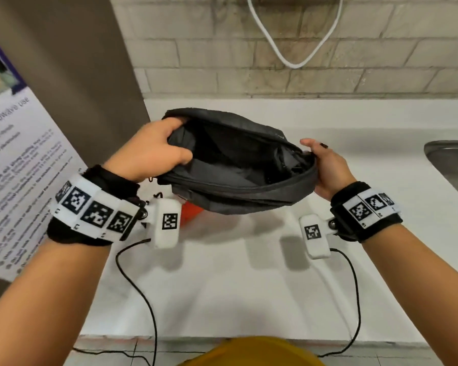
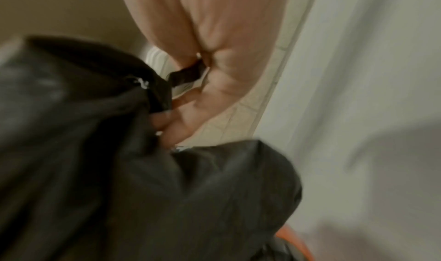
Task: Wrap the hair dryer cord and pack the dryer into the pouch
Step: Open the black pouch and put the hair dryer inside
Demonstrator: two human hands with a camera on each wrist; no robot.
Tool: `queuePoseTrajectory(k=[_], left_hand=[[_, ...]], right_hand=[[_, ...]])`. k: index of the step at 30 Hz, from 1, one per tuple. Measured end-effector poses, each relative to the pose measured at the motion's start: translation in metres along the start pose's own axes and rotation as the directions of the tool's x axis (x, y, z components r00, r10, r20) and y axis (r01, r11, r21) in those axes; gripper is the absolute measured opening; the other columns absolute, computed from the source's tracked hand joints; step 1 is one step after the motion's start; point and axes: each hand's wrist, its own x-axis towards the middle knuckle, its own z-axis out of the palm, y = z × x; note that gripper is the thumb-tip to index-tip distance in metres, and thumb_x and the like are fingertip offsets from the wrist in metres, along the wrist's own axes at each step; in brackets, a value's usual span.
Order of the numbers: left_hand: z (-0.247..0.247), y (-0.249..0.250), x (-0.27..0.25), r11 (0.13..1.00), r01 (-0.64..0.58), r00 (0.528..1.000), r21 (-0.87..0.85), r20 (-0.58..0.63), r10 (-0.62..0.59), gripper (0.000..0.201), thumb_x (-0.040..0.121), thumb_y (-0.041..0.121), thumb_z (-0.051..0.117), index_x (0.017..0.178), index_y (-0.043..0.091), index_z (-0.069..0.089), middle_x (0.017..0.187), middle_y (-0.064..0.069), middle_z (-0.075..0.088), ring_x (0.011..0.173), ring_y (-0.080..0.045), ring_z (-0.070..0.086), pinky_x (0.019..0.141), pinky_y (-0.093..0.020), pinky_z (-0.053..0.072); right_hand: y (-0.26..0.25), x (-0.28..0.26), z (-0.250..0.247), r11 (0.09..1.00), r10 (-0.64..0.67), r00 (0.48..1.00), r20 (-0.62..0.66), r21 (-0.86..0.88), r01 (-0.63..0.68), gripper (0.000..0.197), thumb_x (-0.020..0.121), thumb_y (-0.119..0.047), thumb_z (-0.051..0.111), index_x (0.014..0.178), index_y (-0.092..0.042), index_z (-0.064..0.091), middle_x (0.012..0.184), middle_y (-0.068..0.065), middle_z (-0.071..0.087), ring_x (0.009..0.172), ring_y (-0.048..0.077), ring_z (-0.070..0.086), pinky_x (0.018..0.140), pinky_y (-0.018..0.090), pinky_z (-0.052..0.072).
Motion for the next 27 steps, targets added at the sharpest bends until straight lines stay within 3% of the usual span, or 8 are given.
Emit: queuePoseTrajectory(k=[3,5,8,12,14,17,22,27], left_hand=[[-0.010,-0.019,0.003,0.998,0.029,0.994,-0.047,-0.107,-0.034,0.058,0.072,0.006,0.059,0.127,0.022,0.050,0.102,-0.002,0.059,0.087,-0.015,0.053,0.062,-0.023,0.041],[-0.013,-0.035,0.007,0.990,0.051,0.978,-0.131,-0.193,-0.076,0.062,0.074,0.002,0.056,0.131,0.025,0.046,0.113,-0.001,0.058,0.099,-0.016,0.053,0.076,-0.025,0.042],[-0.011,-0.057,0.015,0.966,0.087,0.925,-0.242,-0.340,-0.168,0.064,0.074,0.005,0.057,0.134,0.022,0.043,0.125,-0.005,0.055,0.113,-0.021,0.052,0.092,-0.035,0.046],[-0.001,-0.082,0.027,0.951,0.157,0.816,-0.265,-0.508,-0.276,0.067,0.075,0.012,0.059,0.138,0.016,0.036,0.137,-0.012,0.045,0.126,-0.026,0.043,0.107,-0.033,0.035],[0.007,-0.091,0.030,0.953,0.227,0.827,-0.201,-0.478,-0.297,0.065,0.077,0.011,0.059,0.137,0.012,0.035,0.140,-0.015,0.037,0.129,-0.029,0.038,0.108,-0.030,0.030],[0.019,-0.105,0.029,0.932,0.353,0.866,-0.081,-0.350,-0.358,0.060,0.079,0.011,0.060,0.134,0.008,0.037,0.140,-0.019,0.032,0.127,-0.035,0.038,0.108,-0.035,0.029],[0.030,-0.128,0.024,0.895,0.446,0.866,0.024,-0.266,-0.424,0.069,0.080,0.014,0.059,0.141,0.016,0.028,0.142,-0.019,0.028,0.125,-0.040,0.039,0.106,-0.040,0.033],[0.032,-0.138,0.023,0.885,0.466,0.870,0.016,-0.187,-0.455,0.074,0.078,0.014,0.059,0.143,0.022,0.024,0.146,-0.018,0.026,0.127,-0.039,0.038,0.106,-0.040,0.033]], right_hand=[[0.007,0.000,0.026,0.943,0.039,0.999,0.032,-0.330,-0.027,0.032,0.098,-0.034,0.031,0.097,-0.013,0.055,0.076,0.004,0.060,0.048,0.018,0.058,0.048,0.024,0.048],[0.012,-0.002,0.040,0.866,0.081,0.996,0.047,-0.498,-0.047,0.042,0.097,-0.042,0.027,0.101,-0.011,0.054,0.082,0.009,0.064,0.051,0.022,0.060,0.048,0.025,0.051],[0.023,-0.008,0.055,0.706,0.233,0.964,0.127,-0.704,-0.078,0.035,0.095,-0.030,0.032,0.084,-0.008,0.057,0.072,0.007,0.065,0.059,0.025,0.057,0.055,0.027,0.044],[0.053,-0.020,0.081,0.506,0.629,0.732,0.262,-0.853,-0.130,0.029,0.094,-0.026,0.039,0.098,-0.006,0.060,0.089,0.010,0.070,0.070,0.027,0.063,0.060,0.030,0.051],[0.073,-0.018,0.094,0.510,0.686,0.682,0.255,-0.836,-0.201,0.030,0.096,-0.030,0.040,0.103,-0.005,0.056,0.094,0.011,0.065,0.073,0.029,0.061,0.068,0.038,0.053],[0.096,-0.015,0.112,0.578,0.643,0.732,0.224,-0.769,-0.272,0.032,0.096,-0.033,0.041,0.113,-0.007,0.050,0.091,0.004,0.058,0.073,0.023,0.057,0.069,0.037,0.051],[0.120,-0.004,0.131,0.743,0.543,0.831,0.118,-0.528,-0.411,0.040,0.091,-0.032,0.051,0.116,-0.001,0.050,0.101,0.012,0.060,0.092,0.026,0.060,0.078,0.039,0.054],[0.131,0.008,0.144,0.786,0.501,0.864,-0.048,-0.391,-0.478,0.032,0.085,-0.035,0.061,0.083,-0.004,0.051,0.077,0.009,0.060,0.074,0.023,0.062,0.080,0.042,0.057]])
